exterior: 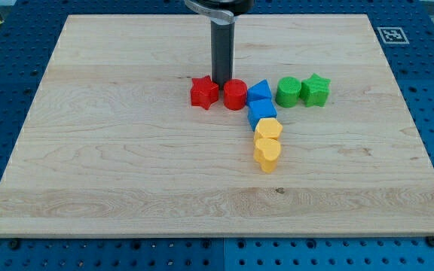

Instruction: Move your arm right to the yellow hexagon

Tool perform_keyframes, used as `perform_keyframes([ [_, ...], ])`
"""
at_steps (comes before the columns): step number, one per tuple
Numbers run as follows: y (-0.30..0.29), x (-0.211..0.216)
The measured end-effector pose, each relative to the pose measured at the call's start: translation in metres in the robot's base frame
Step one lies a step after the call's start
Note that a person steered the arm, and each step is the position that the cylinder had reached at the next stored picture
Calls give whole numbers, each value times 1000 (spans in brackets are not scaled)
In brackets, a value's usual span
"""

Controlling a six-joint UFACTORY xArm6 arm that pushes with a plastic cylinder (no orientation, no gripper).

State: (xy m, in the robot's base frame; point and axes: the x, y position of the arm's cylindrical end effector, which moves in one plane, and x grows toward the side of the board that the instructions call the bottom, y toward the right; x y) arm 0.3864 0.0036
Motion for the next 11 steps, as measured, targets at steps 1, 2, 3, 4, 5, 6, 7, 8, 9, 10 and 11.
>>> perform_keyframes([
  [1, 0, -12],
  [2, 19, -42],
  [3, 91, -46],
  [4, 178, -48],
  [5, 252, -48],
  [6, 314, -21],
  [7, 336, 29],
  [8, 310, 69],
  [9, 250, 102],
  [10, 191, 107],
  [11, 175, 85],
])
